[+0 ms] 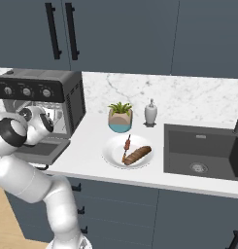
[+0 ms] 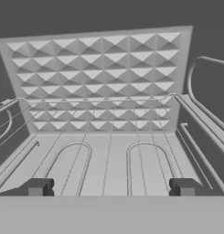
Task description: Pick up the kebab skewer and baguette bread, and place them inside the toaster oven. Close the toaster oven door and start by setting the timer.
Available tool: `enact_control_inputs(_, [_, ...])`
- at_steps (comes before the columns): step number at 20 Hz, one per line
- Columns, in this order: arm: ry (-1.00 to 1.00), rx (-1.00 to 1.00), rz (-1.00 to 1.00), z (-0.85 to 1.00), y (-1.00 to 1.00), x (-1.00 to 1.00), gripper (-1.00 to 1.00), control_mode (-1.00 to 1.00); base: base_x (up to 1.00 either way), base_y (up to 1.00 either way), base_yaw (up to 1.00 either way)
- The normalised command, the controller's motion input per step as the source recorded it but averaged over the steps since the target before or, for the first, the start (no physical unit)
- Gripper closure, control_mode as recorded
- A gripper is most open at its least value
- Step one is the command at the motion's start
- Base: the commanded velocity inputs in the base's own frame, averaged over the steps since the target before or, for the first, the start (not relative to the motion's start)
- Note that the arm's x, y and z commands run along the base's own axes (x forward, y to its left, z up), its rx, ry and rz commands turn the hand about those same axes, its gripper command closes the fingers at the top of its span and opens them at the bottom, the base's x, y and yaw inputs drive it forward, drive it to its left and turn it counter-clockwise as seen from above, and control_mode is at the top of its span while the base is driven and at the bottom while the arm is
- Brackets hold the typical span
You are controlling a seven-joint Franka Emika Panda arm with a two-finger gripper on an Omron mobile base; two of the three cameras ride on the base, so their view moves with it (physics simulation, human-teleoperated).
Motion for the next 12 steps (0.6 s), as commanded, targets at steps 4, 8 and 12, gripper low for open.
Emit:
enact_control_inputs(4, [0.02, 0.00, 0.00, -0.54, 0.00, -0.16, -1.00, -1.00, 0.00, 0.00, 0.00])
enact_control_inputs(8, [0.03, 0.00, 0.00, -0.81, 0.00, -0.58, -1.00, -1.00, 0.00, 0.00, 0.00])
enact_control_inputs(12, [0.07, 0.00, 0.00, -0.99, 0.00, -0.90, -1.00, -1.00, 0.00, 0.00, 0.00])
